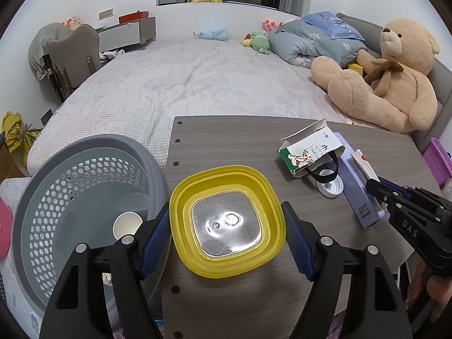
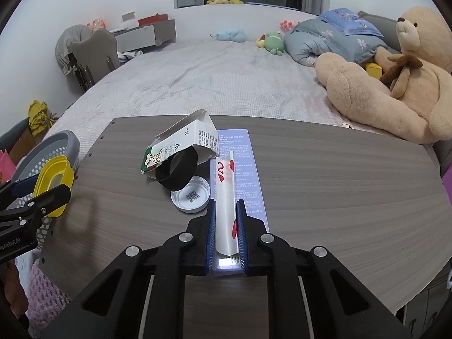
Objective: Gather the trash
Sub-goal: 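Grasp the white heart-print tube with the right gripper while the left gripper holds the lid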
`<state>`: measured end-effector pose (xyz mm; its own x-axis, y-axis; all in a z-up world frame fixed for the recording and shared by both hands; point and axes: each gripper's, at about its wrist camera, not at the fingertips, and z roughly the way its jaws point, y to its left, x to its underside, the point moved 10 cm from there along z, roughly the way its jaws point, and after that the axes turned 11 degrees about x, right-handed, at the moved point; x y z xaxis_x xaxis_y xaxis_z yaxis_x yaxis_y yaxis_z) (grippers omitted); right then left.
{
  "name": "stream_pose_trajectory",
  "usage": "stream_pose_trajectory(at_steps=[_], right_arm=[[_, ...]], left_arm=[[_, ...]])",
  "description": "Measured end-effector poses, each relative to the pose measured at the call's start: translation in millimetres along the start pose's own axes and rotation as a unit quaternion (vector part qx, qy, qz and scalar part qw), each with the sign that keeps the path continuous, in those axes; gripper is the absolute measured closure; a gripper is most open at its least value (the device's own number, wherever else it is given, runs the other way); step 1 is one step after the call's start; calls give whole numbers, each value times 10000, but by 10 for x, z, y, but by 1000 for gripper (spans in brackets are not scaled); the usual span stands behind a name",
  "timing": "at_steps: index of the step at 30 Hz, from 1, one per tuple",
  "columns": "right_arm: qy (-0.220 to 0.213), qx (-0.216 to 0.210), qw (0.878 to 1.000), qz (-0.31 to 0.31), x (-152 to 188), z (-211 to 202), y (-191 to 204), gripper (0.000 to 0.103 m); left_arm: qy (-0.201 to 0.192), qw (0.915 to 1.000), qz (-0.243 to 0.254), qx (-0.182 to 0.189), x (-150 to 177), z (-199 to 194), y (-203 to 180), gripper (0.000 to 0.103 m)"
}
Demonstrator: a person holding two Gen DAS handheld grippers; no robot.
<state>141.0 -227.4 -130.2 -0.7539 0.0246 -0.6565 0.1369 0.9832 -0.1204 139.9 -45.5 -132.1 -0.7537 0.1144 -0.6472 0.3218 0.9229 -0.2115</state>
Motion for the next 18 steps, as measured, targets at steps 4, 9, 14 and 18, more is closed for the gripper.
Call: stream_pose_trajectory(at_steps=[4, 9, 14, 18], right_arm=[[-55, -82, 9999, 82, -36, -79, -6, 89], [-167, -258, 9995, 116, -82, -223, 52, 89], [-275, -522, 9982, 37, -131, -374, 262, 88], [-353, -810, 9961, -73, -175, -490, 531, 88]], left_arm=[[-59, 10000, 5, 31, -7, -64, 15, 31], [-167, 9998, -24, 55, -34, -175, 43, 31], [-306, 9995, -102, 11, -63, -336, 138, 31], [-420, 9989, -203, -68, -94, -487, 278, 31]])
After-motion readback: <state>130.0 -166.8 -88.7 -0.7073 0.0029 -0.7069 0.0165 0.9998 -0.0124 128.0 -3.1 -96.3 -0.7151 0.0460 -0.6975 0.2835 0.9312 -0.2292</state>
